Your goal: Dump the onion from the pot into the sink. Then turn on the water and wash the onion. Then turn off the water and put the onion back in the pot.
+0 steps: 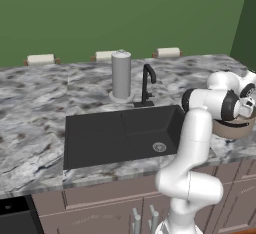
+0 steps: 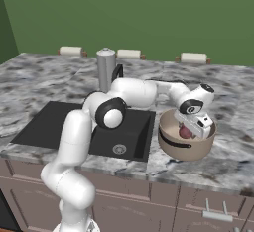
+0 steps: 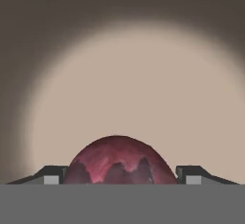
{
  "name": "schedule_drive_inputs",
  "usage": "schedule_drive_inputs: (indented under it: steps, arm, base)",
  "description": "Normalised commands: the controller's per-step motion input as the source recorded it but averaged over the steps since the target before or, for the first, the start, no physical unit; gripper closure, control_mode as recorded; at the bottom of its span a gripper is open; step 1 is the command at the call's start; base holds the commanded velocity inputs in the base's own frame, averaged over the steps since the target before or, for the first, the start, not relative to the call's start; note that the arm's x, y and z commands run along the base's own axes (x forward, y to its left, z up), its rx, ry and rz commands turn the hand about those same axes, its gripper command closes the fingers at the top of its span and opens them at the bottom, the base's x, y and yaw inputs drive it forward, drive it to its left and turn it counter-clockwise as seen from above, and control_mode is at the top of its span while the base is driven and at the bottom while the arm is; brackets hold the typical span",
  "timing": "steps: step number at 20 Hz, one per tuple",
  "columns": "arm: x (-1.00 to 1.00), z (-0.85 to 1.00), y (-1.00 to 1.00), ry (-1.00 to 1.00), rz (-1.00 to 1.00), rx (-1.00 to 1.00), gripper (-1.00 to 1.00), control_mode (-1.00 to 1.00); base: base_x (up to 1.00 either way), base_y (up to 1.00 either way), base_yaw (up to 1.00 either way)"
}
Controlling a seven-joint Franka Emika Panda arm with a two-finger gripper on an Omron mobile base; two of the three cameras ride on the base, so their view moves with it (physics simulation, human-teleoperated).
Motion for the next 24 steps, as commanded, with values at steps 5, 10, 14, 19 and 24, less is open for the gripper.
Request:
schedule_drive_inputs:
  steps: [5,10,14,19,24]
  arm:
    - [0.14,-0.35,0.0,-0.1,0.0,-0.05,-1.0,-1.0]
    - [0.07,-0.05,0.0,-0.11,0.0,-0.06,-1.0,-1.0]
    - [0.3,0.12,0.0,-0.05,0.0,-0.06,-1.0,-1.0]
    - [0.28,0.44,0.0,0.0,0.0,-0.04,-1.0,-1.0]
    - [0.12,0.77,-0.03,0.0,0.0,-0.03,-1.0,-1.0]
  base:
    - [0.0,0.0,0.0]
    - [0.0,0.0,0.0]
    - [0.0,0.0,0.0]
    - [0.0,0.0,0.0]
    - [0.0,0.0,0.0]
